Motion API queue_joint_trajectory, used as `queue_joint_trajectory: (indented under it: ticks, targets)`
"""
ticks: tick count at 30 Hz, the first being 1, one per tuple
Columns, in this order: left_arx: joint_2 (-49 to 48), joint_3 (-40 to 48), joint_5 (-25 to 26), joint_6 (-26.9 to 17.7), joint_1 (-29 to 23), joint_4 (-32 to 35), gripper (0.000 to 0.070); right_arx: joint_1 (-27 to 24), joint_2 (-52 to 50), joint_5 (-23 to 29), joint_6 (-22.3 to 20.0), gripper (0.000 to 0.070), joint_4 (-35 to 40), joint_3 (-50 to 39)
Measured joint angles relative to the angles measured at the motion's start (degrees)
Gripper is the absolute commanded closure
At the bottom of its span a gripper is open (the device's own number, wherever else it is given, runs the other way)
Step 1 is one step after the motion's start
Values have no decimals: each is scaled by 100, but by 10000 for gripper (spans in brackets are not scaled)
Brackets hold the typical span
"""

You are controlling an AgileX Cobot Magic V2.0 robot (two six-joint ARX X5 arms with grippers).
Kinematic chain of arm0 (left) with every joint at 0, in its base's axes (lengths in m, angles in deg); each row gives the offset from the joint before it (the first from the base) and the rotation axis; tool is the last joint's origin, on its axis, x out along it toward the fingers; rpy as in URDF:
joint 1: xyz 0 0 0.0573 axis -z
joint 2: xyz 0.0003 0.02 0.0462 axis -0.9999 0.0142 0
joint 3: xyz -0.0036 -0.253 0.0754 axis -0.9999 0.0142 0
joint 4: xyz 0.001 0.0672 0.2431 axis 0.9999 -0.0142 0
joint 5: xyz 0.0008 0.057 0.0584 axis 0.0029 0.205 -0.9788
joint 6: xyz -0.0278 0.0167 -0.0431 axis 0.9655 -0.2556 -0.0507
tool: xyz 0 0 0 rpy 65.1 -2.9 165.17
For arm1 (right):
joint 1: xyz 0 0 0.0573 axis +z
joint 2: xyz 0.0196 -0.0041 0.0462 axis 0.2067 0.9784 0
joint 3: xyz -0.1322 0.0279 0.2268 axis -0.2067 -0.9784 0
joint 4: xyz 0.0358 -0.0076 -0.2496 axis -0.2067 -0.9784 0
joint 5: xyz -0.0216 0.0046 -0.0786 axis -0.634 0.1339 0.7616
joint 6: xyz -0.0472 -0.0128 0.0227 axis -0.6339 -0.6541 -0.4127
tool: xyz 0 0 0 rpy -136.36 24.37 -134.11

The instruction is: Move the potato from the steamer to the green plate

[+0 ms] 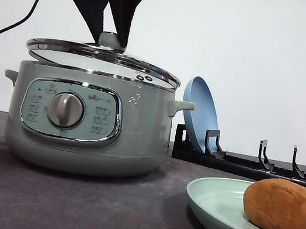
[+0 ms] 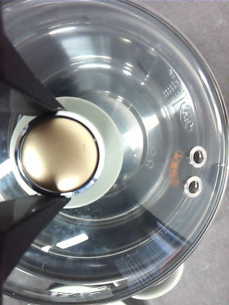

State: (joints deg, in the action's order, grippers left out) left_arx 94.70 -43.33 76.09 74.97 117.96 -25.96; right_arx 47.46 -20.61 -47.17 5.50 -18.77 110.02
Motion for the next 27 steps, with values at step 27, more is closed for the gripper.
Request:
queue_joint_trajectory:
  ticks: [27]
  targets:
    - [7,0,-47,-44,0,11,700,0,0,0,0,57,0,0]
